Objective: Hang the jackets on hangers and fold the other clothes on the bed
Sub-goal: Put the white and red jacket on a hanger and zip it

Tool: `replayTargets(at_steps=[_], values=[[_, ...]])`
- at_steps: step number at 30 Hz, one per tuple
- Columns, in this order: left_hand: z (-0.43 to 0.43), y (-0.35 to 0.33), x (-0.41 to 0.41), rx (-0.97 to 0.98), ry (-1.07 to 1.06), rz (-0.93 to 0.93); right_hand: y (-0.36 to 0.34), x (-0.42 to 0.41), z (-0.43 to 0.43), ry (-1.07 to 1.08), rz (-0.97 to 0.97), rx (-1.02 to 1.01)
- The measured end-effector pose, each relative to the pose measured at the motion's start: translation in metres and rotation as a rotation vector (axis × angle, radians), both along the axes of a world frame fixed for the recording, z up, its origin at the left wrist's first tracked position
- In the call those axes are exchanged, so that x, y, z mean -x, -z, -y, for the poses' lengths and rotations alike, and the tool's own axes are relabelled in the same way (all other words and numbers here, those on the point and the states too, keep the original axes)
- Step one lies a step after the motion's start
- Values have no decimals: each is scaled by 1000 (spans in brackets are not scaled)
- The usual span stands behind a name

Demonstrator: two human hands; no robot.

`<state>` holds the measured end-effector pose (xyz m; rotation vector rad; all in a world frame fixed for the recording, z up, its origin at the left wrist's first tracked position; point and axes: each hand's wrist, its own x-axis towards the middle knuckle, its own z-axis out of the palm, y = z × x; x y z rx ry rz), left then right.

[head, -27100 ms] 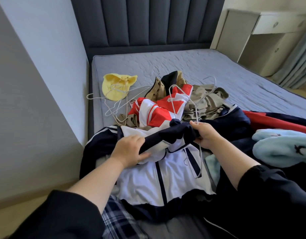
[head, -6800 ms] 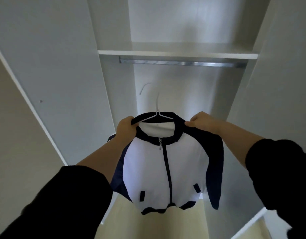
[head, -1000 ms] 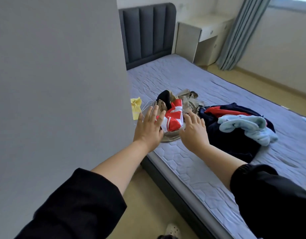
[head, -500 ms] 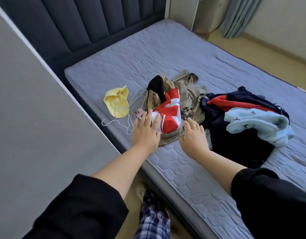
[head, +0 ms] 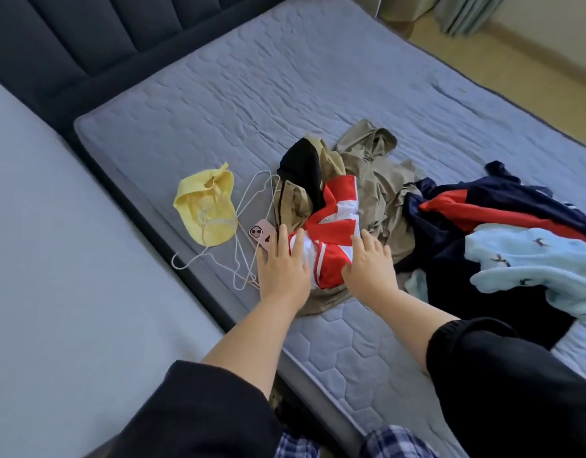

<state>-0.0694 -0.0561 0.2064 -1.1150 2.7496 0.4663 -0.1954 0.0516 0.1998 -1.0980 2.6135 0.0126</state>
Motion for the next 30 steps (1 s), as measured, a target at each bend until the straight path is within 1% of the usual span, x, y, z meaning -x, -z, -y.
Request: replayTargets(at_steps=[3,7,11,16,18,20,24,28,30], values=[[4,26,5,-45,-68,-18,22,17,9,-49,10,-38],[16,73,18,-67,-98,-38,65,53,25,-71,4,26],[29,136,48,-144,-130,8,136,87,55,-134,83,-28],[26,225,92,-309,-158,93,227,123,75,-314,44,-100],[25,254,103,-353,-203,85,254,133,72,-359,55,-123],[26,278,110,-357,-228,46,276,142,72,-366,80,-129],[26,318,119,-312,-228,-25,307,149,77,-311,128,-53],[37,343,126,-405,-193,-57,331,153,79,-285,166,50],[42,350,128,-402,-182,-86,339,158,80,-292,188,98]])
